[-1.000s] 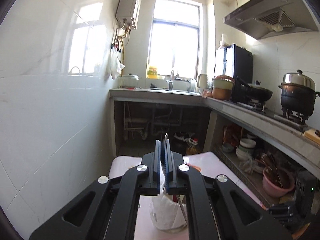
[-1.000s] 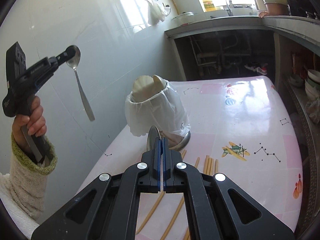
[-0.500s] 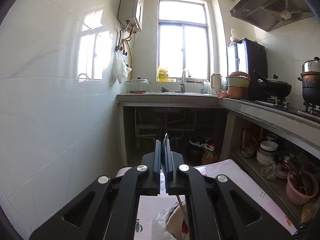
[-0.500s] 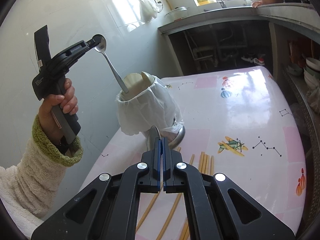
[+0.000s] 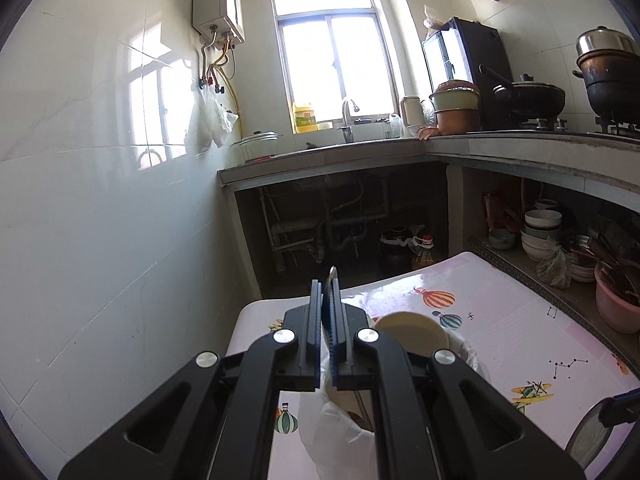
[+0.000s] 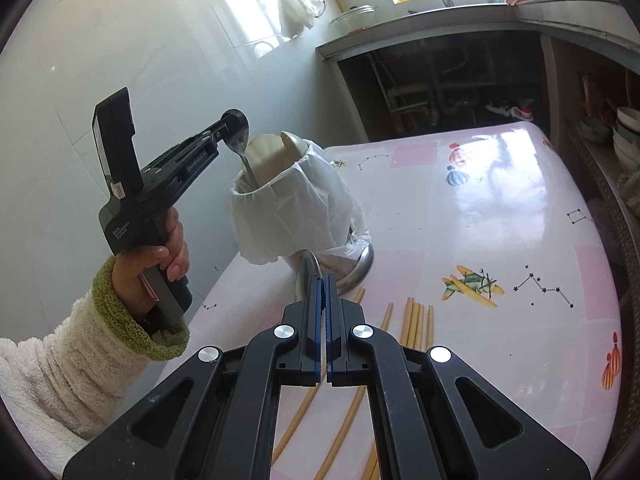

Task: Organize utensils
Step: 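Carry the metal spoon into the holder with the left gripper and open while the right lifts its spoon, then lower the metal spoon into the holder with the right gripper and open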

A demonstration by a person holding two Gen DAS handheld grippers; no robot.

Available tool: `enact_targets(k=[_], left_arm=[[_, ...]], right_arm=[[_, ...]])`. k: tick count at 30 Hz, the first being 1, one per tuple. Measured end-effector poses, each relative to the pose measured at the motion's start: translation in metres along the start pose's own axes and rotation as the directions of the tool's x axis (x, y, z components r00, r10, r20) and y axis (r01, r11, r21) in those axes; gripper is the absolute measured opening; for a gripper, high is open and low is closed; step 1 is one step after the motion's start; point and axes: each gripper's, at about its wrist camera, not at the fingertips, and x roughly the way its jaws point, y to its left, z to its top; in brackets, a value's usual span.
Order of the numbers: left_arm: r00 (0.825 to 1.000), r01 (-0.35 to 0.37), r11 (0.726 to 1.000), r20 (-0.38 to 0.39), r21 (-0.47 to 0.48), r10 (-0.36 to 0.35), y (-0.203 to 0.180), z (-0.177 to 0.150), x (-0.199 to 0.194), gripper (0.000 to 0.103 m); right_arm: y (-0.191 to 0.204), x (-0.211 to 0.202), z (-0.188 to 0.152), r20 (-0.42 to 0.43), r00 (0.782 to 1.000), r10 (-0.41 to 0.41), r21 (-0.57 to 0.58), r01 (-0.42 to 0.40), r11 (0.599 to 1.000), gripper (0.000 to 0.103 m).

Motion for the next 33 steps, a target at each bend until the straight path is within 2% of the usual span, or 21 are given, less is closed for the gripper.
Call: enact_targets(k=[6, 10, 14, 18, 19, 21, 22, 23, 24, 28, 33], left_arm=[[0.999, 0.013, 0.995, -0.037, 0.097, -0.009, -0.014, -0.011, -0.001, 0.003], [0.992, 0.02, 0.99, -0.123, 0.137, -0.003, -0.019, -0.02, 0.008, 0.003], [0.982, 0.018, 0.993, -0.186, 0.116, 0.004, -0.015, -0.027, 0.011, 0.003], [0.976, 0.045, 0.998, -0.215, 0.054, -0.033, -0.005, -0.026, 0.006, 0.006], [0.974, 0.055, 0.998, -0.223, 0.044, -0.043, -0.003, -0.025, 0.005, 0.009], [0.972, 0.07, 0.997, -0.225, 0.024, -0.063, 0.0, -0.023, 0.0, 0.033], [0.974, 0.074, 0.997, -0.215, 0.019, -0.069, 0.002, -0.022, -0.005, 0.042], [0.977, 0.083, 0.996, -0.199, 0.019, -0.077, 0.002, -0.021, -0.011, 0.056], [0.98, 0.088, 0.996, -0.179, 0.023, -0.083, 0.002, -0.02, -0.017, 0.062], [0.987, 0.084, 0.996, -0.143, 0.026, -0.08, 0.004, -0.021, -0.039, 0.069], [0.986, 0.08, 0.995, -0.143, -0.064, -0.089, 0.021, -0.027, -0.059, 0.073]], right_arm=[[0.003, -0.001, 0.0, 0.003, 1.0, 0.005, -0.004, -0.005, 1.0, 0.0], [0.005, -0.005, -0.001, 0.011, 1.0, 0.004, -0.01, -0.004, 1.0, 0.0], [0.005, -0.01, -0.002, 0.017, 1.0, -0.003, -0.016, 0.003, 1.0, 0.0], [0.006, -0.016, -0.001, 0.029, 1.0, -0.01, -0.018, 0.011, 1.0, 0.0], [0.006, -0.017, 0.0, 0.034, 0.999, -0.012, -0.019, 0.013, 1.0, 0.0], [0.007, -0.021, 0.003, 0.045, 0.999, -0.017, -0.026, 0.018, 0.999, 0.0], [0.008, -0.023, 0.006, 0.052, 0.998, -0.021, -0.03, 0.022, 0.999, 0.0], [0.008, -0.026, 0.008, 0.06, 0.998, -0.024, -0.036, 0.027, 0.999, 0.0], [0.009, -0.028, 0.012, 0.069, 0.997, -0.027, -0.042, 0.03, 0.999, 0.0], [0.011, -0.04, 0.03, 0.119, 0.992, -0.044, -0.067, 0.053, 0.996, 0.0], [0.017, -0.062, 0.061, 0.209, 0.975, -0.07, -0.105, 0.094, 0.99, 0.0]])
